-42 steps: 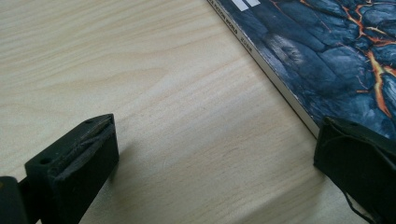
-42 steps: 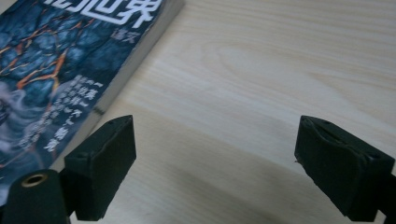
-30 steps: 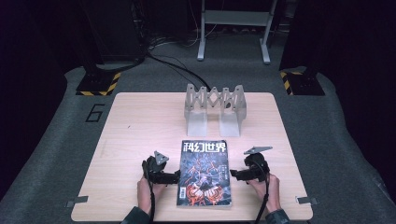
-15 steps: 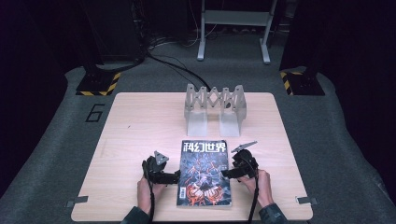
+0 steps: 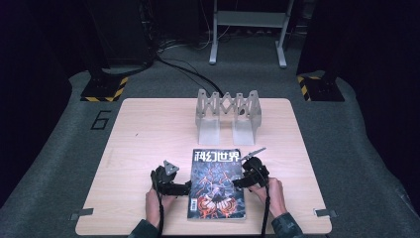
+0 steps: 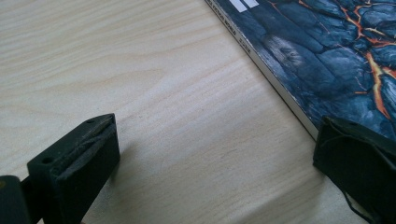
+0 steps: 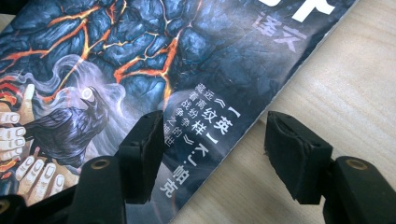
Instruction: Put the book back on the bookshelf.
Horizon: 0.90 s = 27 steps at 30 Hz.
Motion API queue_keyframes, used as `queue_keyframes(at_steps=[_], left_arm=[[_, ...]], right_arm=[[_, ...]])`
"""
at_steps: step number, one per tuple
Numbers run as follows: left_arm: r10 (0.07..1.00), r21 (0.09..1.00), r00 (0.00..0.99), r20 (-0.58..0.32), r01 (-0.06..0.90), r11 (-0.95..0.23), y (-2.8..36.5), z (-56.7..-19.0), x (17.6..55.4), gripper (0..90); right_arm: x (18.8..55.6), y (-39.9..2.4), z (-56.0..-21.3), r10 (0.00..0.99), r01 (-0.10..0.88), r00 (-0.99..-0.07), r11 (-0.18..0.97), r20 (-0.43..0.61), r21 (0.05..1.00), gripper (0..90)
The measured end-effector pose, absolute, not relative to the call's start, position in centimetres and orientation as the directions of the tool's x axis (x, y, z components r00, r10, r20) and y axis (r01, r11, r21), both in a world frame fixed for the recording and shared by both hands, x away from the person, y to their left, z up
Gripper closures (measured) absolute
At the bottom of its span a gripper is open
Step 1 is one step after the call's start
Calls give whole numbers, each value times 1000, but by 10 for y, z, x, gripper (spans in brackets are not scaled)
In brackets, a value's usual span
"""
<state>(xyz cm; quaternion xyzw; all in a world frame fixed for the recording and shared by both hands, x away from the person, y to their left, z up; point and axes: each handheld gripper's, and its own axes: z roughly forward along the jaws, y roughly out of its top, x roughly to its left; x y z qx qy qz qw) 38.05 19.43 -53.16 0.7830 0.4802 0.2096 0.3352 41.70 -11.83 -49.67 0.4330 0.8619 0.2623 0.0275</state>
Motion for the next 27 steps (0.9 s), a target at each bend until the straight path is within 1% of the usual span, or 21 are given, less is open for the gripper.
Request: queue_keyframes(at_steps=[5,6,7,12,15,18,22,27], left_arm=[[889,722,458,12,611,-325,195,-531,380,9],[880,721,474,22,602,-342,196,-531,380,19],[887,729,462,6,605,-320,194,-531,379,27],[886,729,464,5,605,-321,194,-531,379,27],[885,728,465,9,604,-325,194,-531,379,27],[885,728,466,9,603,-325,194,-531,379,28],[885,728,465,9,604,-325,194,-531,379,27],[886,728,464,6,605,-322,194,-531,379,27]], right_arm=[[420,-116,-496,763,739,-619,486,186,466,373],[420,-116,-496,763,740,-619,485,189,465,372],[420,-116,-496,763,741,-617,483,192,466,369],[421,-117,-496,760,749,-612,470,217,466,353],[421,-119,-496,761,759,-605,463,233,458,355],[422,-123,-497,753,759,-605,444,261,477,370],[421,-125,-498,753,762,-600,432,273,483,394],[420,-127,-498,749,764,-597,419,289,491,395]])
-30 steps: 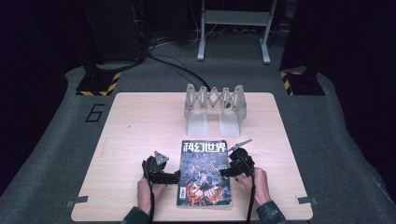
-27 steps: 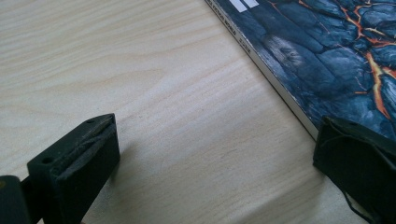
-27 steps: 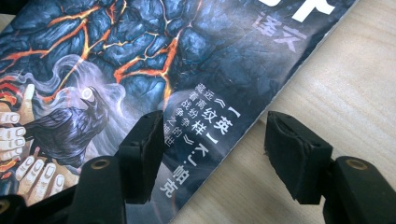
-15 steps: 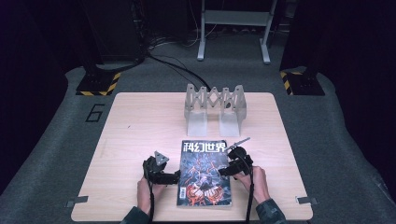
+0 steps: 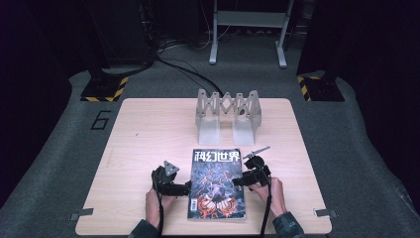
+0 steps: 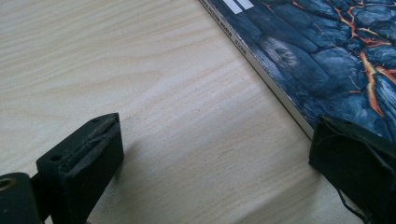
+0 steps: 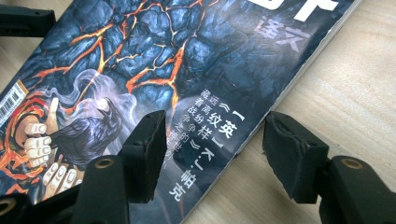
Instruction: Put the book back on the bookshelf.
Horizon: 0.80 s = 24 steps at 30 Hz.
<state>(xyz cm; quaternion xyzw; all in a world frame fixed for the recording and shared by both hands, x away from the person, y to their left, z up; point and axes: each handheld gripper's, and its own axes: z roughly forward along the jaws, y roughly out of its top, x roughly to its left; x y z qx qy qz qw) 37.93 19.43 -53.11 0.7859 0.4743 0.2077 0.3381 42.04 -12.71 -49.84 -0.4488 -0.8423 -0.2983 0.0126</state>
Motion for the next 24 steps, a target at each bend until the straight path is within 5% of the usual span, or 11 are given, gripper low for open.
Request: queue_keyframes(at_steps=[24], left_arm=[[876,728,482,14,596,-339,195,-531,380,31]], right_arm=[[424,-135,-501,730,760,-575,310,369,571,370]])
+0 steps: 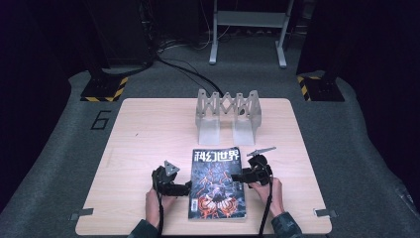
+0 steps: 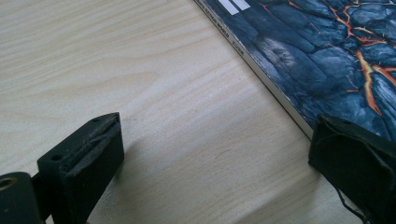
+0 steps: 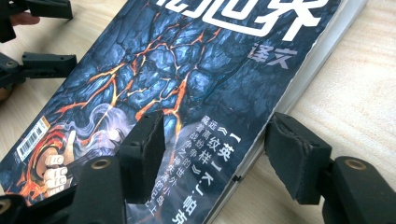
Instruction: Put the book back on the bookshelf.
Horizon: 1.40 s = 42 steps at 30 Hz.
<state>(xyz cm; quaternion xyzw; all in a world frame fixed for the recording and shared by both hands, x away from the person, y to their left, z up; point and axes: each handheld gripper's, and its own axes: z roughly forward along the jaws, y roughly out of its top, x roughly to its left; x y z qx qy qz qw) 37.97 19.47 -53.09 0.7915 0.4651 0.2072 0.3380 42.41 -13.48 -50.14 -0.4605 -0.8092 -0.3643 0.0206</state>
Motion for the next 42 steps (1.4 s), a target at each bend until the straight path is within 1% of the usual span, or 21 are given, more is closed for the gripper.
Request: queue_keyframes(at_steps=[10,13,14,18,19,22,26,30,32,42], left_arm=[[876,728,483,13,596,-339,195,-531,380,31],[875,728,483,13,596,-340,195,-531,380,31],[875,727,484,15,595,-341,195,-531,380,31],[875,728,484,13,595,-340,195,-531,380,32],[874,727,486,17,593,-345,195,-531,380,32],[875,728,484,14,595,-341,195,-531,380,32],[873,728,488,17,592,-345,195,-531,380,33],[873,728,488,18,592,-346,195,-531,380,34],[872,728,488,17,592,-346,195,-531,380,34],[872,728,490,18,591,-347,195,-531,380,35]], right_arm=[[429,-133,-502,721,742,-582,282,376,608,350],[428,-134,-500,720,755,-572,274,394,596,361],[426,-136,-500,712,753,-573,263,405,603,376],[424,-136,-499,700,749,-582,262,414,609,381],[422,-137,-499,684,747,-588,255,432,614,388],[420,-139,-499,680,744,-592,257,432,617,401],[421,-139,-502,689,745,-593,273,416,609,393],[425,-139,-502,667,744,-597,252,446,619,391],[428,-138,-500,663,740,-601,252,446,623,391],[441,-119,-498,683,716,-626,314,376,623,387]])
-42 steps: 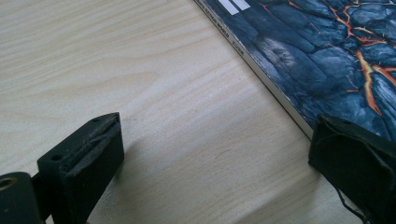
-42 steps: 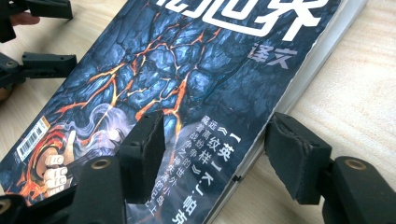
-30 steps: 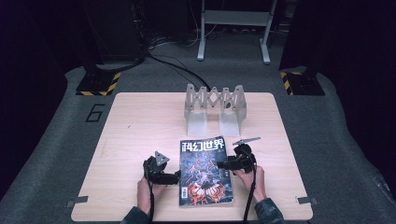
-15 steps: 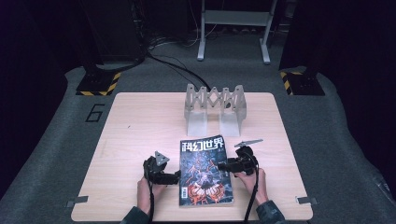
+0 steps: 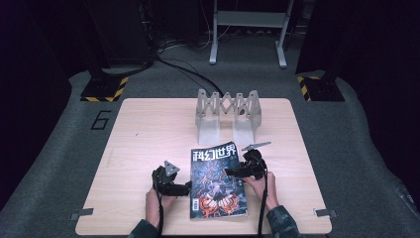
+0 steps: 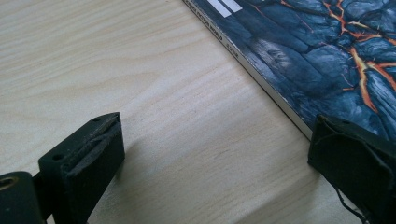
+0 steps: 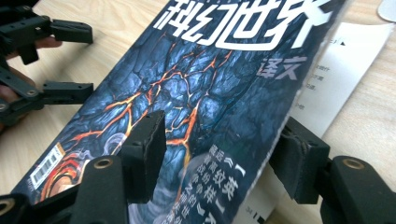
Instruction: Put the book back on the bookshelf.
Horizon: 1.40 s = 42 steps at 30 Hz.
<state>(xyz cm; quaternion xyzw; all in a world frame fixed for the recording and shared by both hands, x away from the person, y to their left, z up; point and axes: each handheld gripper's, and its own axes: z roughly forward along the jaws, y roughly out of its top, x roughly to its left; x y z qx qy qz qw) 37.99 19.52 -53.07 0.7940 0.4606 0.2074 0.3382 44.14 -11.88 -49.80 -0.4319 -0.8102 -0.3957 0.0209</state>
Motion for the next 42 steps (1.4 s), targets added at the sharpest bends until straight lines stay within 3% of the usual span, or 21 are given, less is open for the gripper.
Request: queue_keyframes(at_steps=[10,14,26,37,42], left_arm=[[871,728,491,18,591,-348,195,-531,380,34],[872,729,489,15,591,-344,195,-531,380,34],[874,730,485,9,595,-337,195,-531,380,34],[868,720,497,15,597,-354,196,-530,380,35],[868,720,497,8,599,-350,196,-530,381,34]], right_arm=[[453,-112,-496,681,720,-621,299,388,626,407],[456,-103,-494,687,689,-643,327,338,646,432],[468,-93,-486,696,671,-648,330,309,664,622],[464,-99,-483,685,684,-635,286,356,670,846],[458,-97,-479,670,661,-655,285,349,695,882]])
